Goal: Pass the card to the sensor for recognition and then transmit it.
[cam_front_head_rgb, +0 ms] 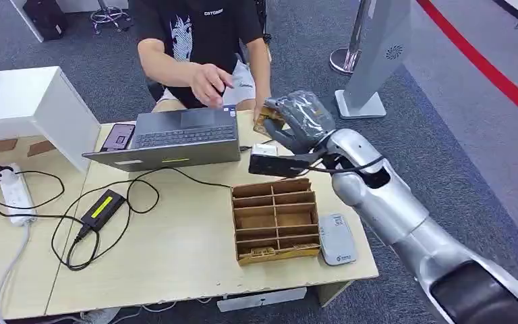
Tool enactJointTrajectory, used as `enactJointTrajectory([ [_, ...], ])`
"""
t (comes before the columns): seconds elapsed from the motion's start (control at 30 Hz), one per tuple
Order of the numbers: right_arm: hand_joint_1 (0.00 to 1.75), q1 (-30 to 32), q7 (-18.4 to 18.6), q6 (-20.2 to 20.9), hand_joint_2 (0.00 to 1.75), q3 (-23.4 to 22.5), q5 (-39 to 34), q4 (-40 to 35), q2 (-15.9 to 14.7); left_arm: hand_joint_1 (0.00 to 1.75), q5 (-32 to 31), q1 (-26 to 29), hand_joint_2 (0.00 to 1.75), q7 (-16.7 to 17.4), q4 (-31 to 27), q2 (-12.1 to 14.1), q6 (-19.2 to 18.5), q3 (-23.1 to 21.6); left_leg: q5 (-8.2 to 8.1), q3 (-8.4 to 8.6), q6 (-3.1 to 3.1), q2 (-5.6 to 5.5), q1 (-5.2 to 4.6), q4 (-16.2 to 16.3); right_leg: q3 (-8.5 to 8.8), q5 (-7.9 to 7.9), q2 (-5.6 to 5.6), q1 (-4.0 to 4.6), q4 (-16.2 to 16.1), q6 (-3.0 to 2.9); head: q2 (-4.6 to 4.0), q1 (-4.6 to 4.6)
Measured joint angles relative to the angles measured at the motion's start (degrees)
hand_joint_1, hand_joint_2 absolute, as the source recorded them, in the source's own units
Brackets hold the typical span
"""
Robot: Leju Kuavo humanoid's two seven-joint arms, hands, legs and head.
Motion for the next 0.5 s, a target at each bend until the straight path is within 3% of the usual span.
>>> enactJointTrajectory([
  [0.17,1.71,-4.63,1.11,0.74,1.75,2.82,-1.0,6.55,4.83,0.0,-0.24,-0.14,1.75,0.04,0.0,0.0,0.0,-0.85,0.0,-0.06,0.0,-0.01,-0.01,0.0,-0.03,0.0,-0.01,0.0,-0.01,0.0,0.02,0.0],
  [0.23,0.63,-5.59,1.29,0.85,1.75,3.43,-1.18,8.08,5.99,0.0,-0.22,-0.17,1.75,0.24,0.0,0.0,0.0,-1.29,-0.01,-0.08,0.0,-0.02,-0.02,0.0,-0.04,0.0,-0.01,-0.01,-0.02,0.0,0.0,0.0],
  [0.27,0.0,-5.99,1.31,0.92,1.75,3.82,-1.2,8.69,6.47,0.0,-0.22,-0.21,1.75,0.5,0.0,0.0,0.0,-1.51,-0.01,-0.09,0.0,-0.01,-0.02,0.01,-0.05,0.0,-0.01,-0.01,-0.03,0.0,0.0,0.02],
  [0.4,0.0,-6.47,0.48,1.48,1.75,4.87,-3.57,10.04,7.73,0.0,0.02,-0.23,1.75,1.18,0.0,0.0,0.15,-1.66,-0.02,-0.1,0.0,-0.04,-0.02,0.01,-0.07,0.0,-0.04,-0.01,-0.05,0.01,0.0,0.02],
  [0.5,0.0,-6.12,-2.22,5.95,1.75,4.98,-11.57,10.4,7.93,0.0,0.44,-0.23,1.75,1.42,0.0,0.0,0.17,-1.68,-0.03,-0.1,0.0,-0.04,-0.02,0.01,-0.09,0.0,-0.03,-0.01,-0.06,0.01,0.0,0.0],
])
